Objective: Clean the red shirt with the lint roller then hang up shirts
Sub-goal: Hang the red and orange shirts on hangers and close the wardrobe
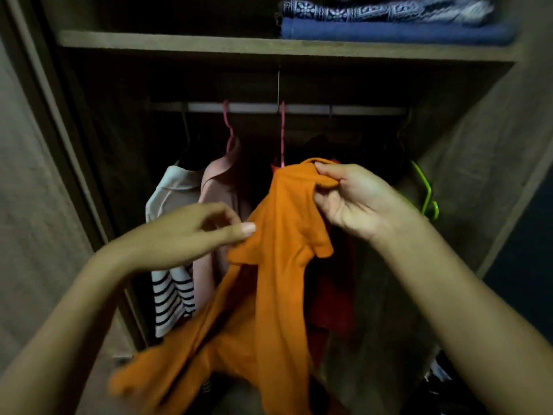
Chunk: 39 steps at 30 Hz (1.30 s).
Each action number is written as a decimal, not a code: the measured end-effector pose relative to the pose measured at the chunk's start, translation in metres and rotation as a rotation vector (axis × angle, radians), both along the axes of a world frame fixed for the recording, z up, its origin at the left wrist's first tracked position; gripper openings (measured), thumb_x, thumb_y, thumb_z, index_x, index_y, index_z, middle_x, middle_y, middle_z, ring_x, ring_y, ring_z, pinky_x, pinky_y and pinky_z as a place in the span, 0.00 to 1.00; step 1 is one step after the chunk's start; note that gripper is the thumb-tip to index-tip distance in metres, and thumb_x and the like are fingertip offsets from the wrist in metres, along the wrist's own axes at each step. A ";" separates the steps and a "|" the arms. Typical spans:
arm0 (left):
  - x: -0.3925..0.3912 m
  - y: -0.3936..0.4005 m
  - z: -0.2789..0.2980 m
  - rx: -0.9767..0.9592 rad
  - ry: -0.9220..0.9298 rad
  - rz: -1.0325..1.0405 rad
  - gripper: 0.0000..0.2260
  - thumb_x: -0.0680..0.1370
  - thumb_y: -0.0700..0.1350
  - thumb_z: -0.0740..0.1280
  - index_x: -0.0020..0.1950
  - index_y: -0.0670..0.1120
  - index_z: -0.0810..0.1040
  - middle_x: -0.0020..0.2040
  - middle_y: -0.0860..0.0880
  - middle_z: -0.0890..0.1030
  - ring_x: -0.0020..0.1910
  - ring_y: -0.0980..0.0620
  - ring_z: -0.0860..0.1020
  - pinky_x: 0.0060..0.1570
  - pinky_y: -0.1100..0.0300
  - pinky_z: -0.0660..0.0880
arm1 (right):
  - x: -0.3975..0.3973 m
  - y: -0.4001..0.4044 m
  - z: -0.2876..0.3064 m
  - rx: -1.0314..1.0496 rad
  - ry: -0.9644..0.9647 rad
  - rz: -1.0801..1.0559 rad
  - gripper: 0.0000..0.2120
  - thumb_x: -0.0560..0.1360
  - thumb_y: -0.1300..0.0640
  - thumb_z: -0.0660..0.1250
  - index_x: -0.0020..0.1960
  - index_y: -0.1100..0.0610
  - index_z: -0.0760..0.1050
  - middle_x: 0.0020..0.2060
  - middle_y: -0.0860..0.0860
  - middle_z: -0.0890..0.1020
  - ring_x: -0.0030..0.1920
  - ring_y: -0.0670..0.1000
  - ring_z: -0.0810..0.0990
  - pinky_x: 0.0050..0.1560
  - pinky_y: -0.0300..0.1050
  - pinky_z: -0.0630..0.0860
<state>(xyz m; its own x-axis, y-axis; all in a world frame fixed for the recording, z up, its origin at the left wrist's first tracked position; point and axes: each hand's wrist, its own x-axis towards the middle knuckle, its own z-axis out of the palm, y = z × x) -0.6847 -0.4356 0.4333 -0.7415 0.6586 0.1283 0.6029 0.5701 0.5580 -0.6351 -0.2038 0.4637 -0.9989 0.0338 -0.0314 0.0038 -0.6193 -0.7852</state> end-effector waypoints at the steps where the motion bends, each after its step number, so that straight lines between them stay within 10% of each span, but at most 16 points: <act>1: 0.009 0.008 -0.003 0.007 -0.021 -0.019 0.29 0.65 0.76 0.58 0.48 0.55 0.79 0.45 0.56 0.83 0.47 0.60 0.81 0.54 0.54 0.77 | 0.000 -0.006 0.004 -0.063 0.015 -0.013 0.12 0.82 0.65 0.53 0.42 0.64 0.71 0.29 0.59 0.81 0.28 0.52 0.83 0.25 0.43 0.80; 8: 0.034 0.063 -0.076 -0.070 0.428 0.154 0.19 0.74 0.64 0.64 0.42 0.48 0.70 0.36 0.50 0.77 0.43 0.45 0.79 0.38 0.54 0.70 | 0.014 -0.029 0.022 -0.324 0.148 -0.150 0.08 0.81 0.67 0.55 0.58 0.63 0.68 0.44 0.67 0.77 0.34 0.64 0.83 0.27 0.54 0.81; 13: -0.001 0.052 -0.072 0.472 0.115 0.086 0.08 0.79 0.44 0.58 0.52 0.49 0.75 0.45 0.48 0.81 0.45 0.59 0.78 0.49 0.61 0.73 | 0.018 -0.007 0.022 -0.199 0.171 -0.272 0.04 0.80 0.65 0.58 0.50 0.62 0.70 0.38 0.61 0.79 0.29 0.56 0.84 0.26 0.49 0.80; 16: -0.017 0.050 -0.049 0.549 0.207 0.099 0.13 0.81 0.36 0.57 0.47 0.52 0.74 0.43 0.56 0.78 0.44 0.69 0.75 0.47 0.73 0.68 | 0.014 0.014 0.006 0.254 0.077 -0.321 0.05 0.81 0.59 0.60 0.48 0.57 0.73 0.41 0.58 0.81 0.35 0.54 0.85 0.28 0.48 0.81; 20: -0.030 0.067 -0.024 0.483 0.352 0.036 0.10 0.79 0.38 0.59 0.47 0.50 0.76 0.42 0.58 0.79 0.44 0.65 0.76 0.47 0.67 0.70 | 0.006 0.034 -0.025 1.755 0.037 -0.724 0.14 0.74 0.44 0.66 0.56 0.49 0.76 0.47 0.51 0.81 0.48 0.55 0.81 0.46 0.47 0.76; 23: -0.026 0.084 -0.009 0.440 0.427 -0.028 0.08 0.78 0.42 0.59 0.49 0.50 0.78 0.44 0.58 0.80 0.46 0.63 0.77 0.52 0.60 0.73 | 0.008 0.024 -0.029 1.598 0.203 -0.520 0.26 0.70 0.37 0.66 0.64 0.48 0.72 0.55 0.47 0.81 0.52 0.49 0.80 0.54 0.45 0.76; 26: -0.017 0.093 0.003 0.420 0.478 -0.059 0.09 0.78 0.42 0.60 0.50 0.50 0.80 0.47 0.55 0.82 0.49 0.59 0.79 0.54 0.59 0.74 | 0.009 0.008 -0.042 1.605 0.250 -0.256 0.13 0.71 0.43 0.67 0.51 0.48 0.78 0.40 0.44 0.83 0.40 0.46 0.80 0.42 0.43 0.73; 31: -0.012 0.073 0.009 0.270 0.619 -0.071 0.09 0.76 0.48 0.62 0.52 0.50 0.80 0.45 0.56 0.82 0.45 0.60 0.78 0.45 0.63 0.73 | 0.016 0.022 -0.042 1.701 0.350 -0.712 0.08 0.68 0.51 0.60 0.40 0.51 0.77 0.34 0.51 0.81 0.41 0.58 0.81 0.38 0.45 0.71; 39: -0.033 0.026 -0.021 0.177 0.048 -0.123 0.08 0.80 0.41 0.62 0.47 0.49 0.80 0.41 0.52 0.81 0.41 0.59 0.79 0.44 0.62 0.75 | 0.028 0.063 -0.038 1.759 0.092 -0.636 0.09 0.68 0.59 0.63 0.39 0.48 0.81 0.34 0.50 0.83 0.39 0.52 0.82 0.38 0.43 0.76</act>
<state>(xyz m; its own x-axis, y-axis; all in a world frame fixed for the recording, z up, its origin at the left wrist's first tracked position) -0.7180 -0.4096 0.4122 -0.6475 0.7075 0.2832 0.6898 0.3862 0.6123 -0.6073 -0.1411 0.4254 -0.8217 0.2830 0.4947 0.0536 0.9025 -0.4273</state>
